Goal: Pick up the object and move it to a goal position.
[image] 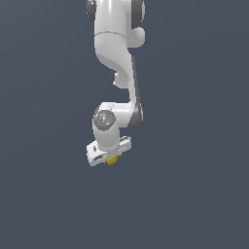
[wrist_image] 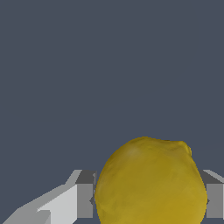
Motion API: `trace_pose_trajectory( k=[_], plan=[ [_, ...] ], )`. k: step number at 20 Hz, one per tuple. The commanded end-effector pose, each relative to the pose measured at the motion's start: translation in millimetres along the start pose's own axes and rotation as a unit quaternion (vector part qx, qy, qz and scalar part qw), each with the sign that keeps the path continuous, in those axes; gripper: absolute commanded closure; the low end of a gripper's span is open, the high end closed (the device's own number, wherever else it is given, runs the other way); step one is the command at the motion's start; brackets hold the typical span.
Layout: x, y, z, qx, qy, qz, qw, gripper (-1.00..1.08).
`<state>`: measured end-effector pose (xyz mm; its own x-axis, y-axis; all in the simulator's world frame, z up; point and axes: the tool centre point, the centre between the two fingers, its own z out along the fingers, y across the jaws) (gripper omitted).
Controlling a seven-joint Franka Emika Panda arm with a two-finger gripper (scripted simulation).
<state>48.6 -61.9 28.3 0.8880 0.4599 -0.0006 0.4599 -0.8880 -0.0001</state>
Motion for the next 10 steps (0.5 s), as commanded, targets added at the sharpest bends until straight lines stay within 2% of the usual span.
trace_pose_trajectory(
  k=[1, 6, 10],
  plan=[
    [0, 0, 0, 0.0, 0.0, 0.0, 1.0, 1.08],
    [2, -7, -1, 0.0, 0.0, 0.0, 1.0, 1.08],
    [9, -27, -5, 0.0, 0.0, 0.0, 1.0, 1.08]
  ],
)
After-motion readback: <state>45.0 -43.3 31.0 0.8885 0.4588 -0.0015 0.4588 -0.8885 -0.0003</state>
